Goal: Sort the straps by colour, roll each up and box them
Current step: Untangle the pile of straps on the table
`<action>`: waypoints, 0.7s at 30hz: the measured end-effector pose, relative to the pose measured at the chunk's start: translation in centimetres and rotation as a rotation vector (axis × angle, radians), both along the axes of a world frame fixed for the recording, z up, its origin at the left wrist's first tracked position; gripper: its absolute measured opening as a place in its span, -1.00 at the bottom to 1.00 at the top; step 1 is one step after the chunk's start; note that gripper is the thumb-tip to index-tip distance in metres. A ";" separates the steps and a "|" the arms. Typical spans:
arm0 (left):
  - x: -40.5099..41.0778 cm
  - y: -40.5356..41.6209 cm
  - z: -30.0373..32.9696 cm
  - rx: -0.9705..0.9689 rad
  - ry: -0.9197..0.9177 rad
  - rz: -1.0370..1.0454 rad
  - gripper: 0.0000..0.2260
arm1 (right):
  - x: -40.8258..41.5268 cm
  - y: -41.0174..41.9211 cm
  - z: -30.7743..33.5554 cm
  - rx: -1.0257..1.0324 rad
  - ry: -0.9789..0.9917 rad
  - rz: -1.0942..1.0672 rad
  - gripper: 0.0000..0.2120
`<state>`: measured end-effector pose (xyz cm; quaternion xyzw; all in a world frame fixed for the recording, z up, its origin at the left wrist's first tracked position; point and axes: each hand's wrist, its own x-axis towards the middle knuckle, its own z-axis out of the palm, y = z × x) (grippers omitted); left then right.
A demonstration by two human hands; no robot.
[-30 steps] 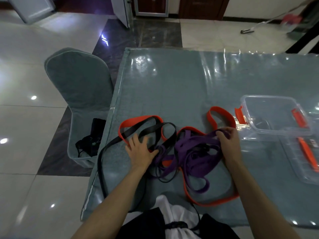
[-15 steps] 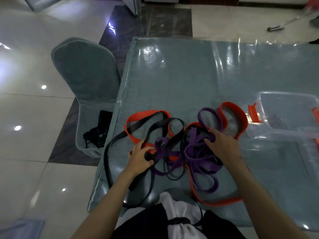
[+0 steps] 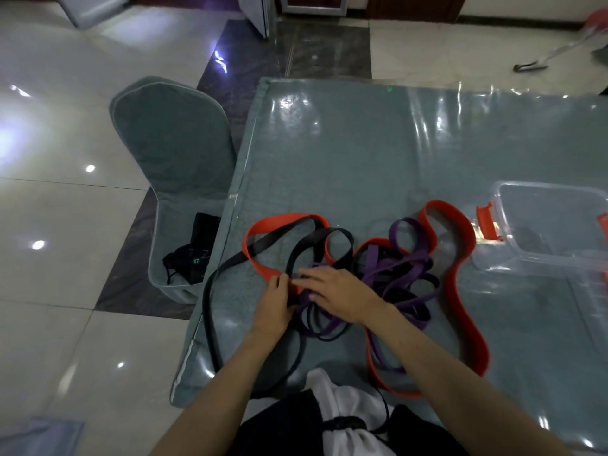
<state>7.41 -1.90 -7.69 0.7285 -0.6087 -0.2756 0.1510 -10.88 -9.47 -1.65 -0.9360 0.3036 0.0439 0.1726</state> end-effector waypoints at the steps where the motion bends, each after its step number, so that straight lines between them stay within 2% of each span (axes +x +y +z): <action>1: 0.2 0.0 0.2 -0.015 0.041 0.008 -0.66 | 0.2 0.5 -0.8 0.027 0.094 0.059 -0.55; 3: 0.8 0.2 0.4 -0.058 0.083 0.037 -0.73 | -0.2 1.1 -2.1 0.004 0.164 0.077 -0.57; 5: 1.4 0.4 0.5 -0.079 0.147 0.086 -0.72 | -1.0 1.3 -2.3 -0.056 0.096 -0.027 -0.58; 8: 2.0 0.7 0.6 0.021 0.270 0.120 -0.56 | -1.6 1.1 -1.9 -0.101 0.008 -0.150 -0.55; 11: 1.6 1.1 0.4 0.055 0.262 0.073 -0.34 | -1.8 1.0 -1.7 -0.190 -0.005 -0.270 -0.56; 14: 0.4 1.5 0.0 0.003 0.106 -0.008 -0.26 | -2.9 0.7 -1.5 -0.255 0.026 -0.413 -0.53; 17: -0.3 1.3 -0.3 -0.034 -0.143 -0.069 -0.28 | -4.1 0.0 -1.4 -0.206 0.164 -0.534 -0.54; 18: -0.5 1.2 -0.4 -0.031 -0.170 -0.077 -0.26 | -4.2 -0.2 -1.5 -0.201 0.200 -0.562 -0.55; 19: -0.6 1.0 -0.5 -0.027 -0.134 -0.068 -0.25 | -4.2 -0.2 -1.6 -0.194 0.217 -0.589 -0.57; 21: -0.3 0.6 0.0 -0.020 0.073 0.016 -0.24 | -3.8 -0.5 -1.7 -0.143 0.185 -0.651 -0.58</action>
